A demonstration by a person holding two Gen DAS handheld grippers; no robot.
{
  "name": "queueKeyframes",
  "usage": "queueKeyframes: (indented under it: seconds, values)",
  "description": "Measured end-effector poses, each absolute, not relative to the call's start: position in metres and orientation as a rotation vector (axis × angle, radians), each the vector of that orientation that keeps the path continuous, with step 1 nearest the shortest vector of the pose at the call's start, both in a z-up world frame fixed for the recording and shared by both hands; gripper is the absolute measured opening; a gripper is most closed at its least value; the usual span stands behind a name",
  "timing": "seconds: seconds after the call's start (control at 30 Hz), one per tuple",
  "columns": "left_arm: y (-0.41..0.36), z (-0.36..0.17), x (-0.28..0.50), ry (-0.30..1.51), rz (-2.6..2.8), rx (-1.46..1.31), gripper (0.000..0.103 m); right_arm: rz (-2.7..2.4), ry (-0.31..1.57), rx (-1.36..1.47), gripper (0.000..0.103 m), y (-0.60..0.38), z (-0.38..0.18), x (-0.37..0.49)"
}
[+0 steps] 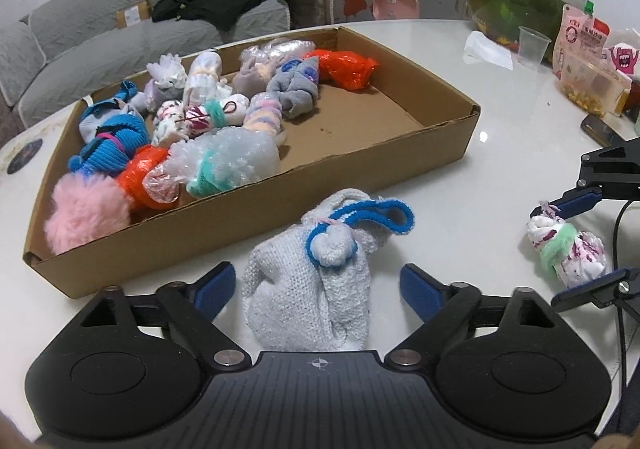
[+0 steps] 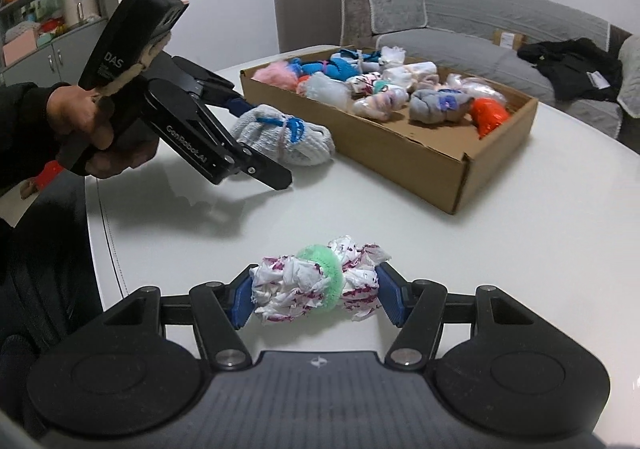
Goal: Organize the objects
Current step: 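Grasp the grey knit blue-tied bundle with the left gripper while the right grasps the white floral green-tied bundle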
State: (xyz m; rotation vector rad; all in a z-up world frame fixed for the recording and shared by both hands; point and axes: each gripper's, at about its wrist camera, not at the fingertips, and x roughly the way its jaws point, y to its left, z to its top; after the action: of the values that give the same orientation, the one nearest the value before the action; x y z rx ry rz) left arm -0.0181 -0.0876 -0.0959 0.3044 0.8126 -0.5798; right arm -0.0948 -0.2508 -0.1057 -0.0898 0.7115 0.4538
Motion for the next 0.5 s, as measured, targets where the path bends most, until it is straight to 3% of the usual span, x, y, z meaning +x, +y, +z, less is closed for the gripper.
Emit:
queueKeyframes:
  seconds: [0.17,0.5]
  values:
    - [-0.087,-0.090,-0.018,0.822,-0.589,0.293,0.059,0.433,0.720,-0.103,0.058,-0.257,-0.102,-0.094]
    - [-0.076,-0.066,-0.036,0.806,-0.556,0.302,0.052,0.417,0.695,-0.130,0.058,-0.262,-0.084,-0.094]
